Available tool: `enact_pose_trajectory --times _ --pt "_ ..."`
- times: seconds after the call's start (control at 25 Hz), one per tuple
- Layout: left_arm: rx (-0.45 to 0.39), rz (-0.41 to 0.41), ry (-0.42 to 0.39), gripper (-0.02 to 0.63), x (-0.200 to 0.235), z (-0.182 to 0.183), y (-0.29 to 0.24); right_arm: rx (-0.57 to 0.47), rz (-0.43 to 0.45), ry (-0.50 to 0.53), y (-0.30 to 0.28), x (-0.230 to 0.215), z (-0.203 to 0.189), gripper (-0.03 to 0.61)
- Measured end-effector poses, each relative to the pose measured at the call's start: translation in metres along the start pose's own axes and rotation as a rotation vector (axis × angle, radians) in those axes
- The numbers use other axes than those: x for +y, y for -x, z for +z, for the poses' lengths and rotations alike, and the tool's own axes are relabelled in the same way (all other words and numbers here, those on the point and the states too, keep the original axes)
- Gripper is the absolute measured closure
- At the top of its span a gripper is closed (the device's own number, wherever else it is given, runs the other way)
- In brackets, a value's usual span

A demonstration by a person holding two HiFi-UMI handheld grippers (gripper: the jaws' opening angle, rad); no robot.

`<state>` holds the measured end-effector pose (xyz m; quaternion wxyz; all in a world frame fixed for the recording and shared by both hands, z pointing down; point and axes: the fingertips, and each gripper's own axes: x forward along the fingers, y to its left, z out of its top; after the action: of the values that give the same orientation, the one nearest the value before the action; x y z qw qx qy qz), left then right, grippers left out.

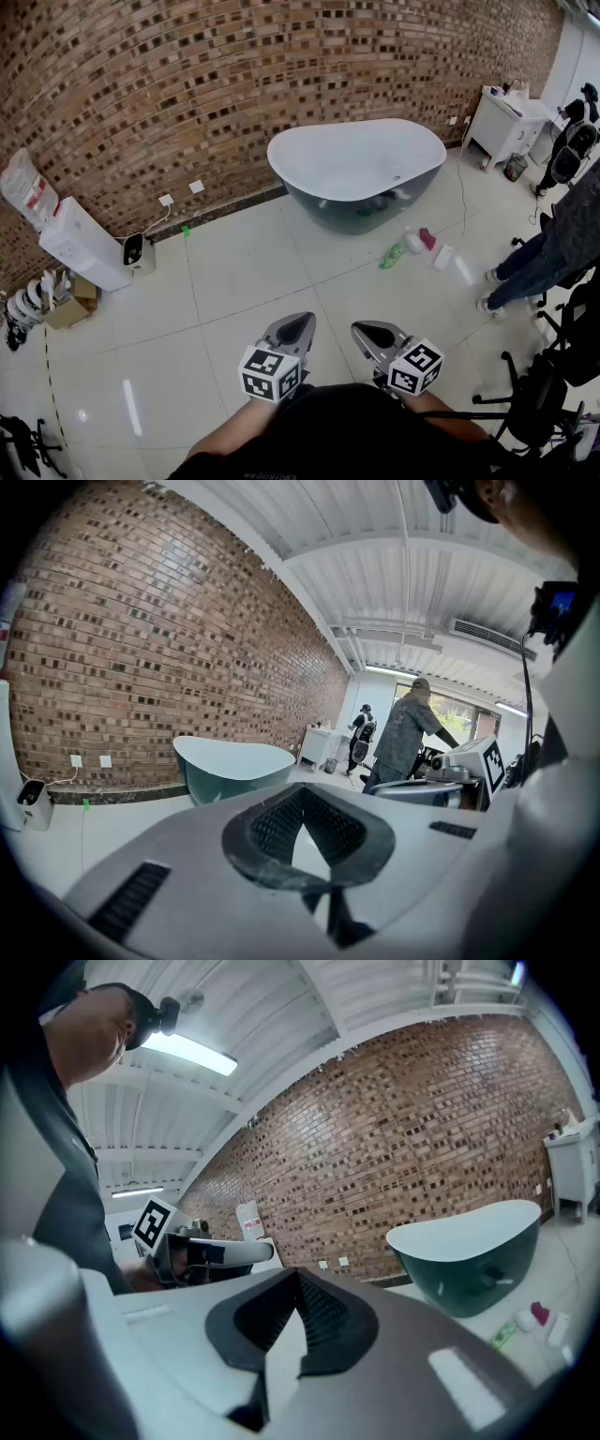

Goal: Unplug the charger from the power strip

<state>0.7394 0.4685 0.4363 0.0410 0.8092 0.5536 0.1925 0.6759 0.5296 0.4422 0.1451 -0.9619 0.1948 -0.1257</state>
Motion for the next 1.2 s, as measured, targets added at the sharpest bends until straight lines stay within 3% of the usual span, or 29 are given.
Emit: enact_pose_trajectory --times 0.24,0.48,0.88,1.2 --pt "-0.003 0.021 -0.002 0.607 0.014 -0.002 0.024 -0.01 0.004 0.0 -0.014 0.018 -0.003 0.575" --pt "-0.003 0.092 0.005 0.607 0.041 -0.007 0.062 -0.014 0.053 -0.01 -0.041 0.043 -0.01 0.575" --pt "-0.081 0.278 0.044 0.607 0.064 -0.018 0.125 0.044 0.237 0.041 -0.076 0.092 -0.025 0.575" --pt "-0.157 0.49 0.158 0.607 0.063 -0.022 0.171 0.143 0.435 0.1 -0.09 0.119 -0.011 0.575"
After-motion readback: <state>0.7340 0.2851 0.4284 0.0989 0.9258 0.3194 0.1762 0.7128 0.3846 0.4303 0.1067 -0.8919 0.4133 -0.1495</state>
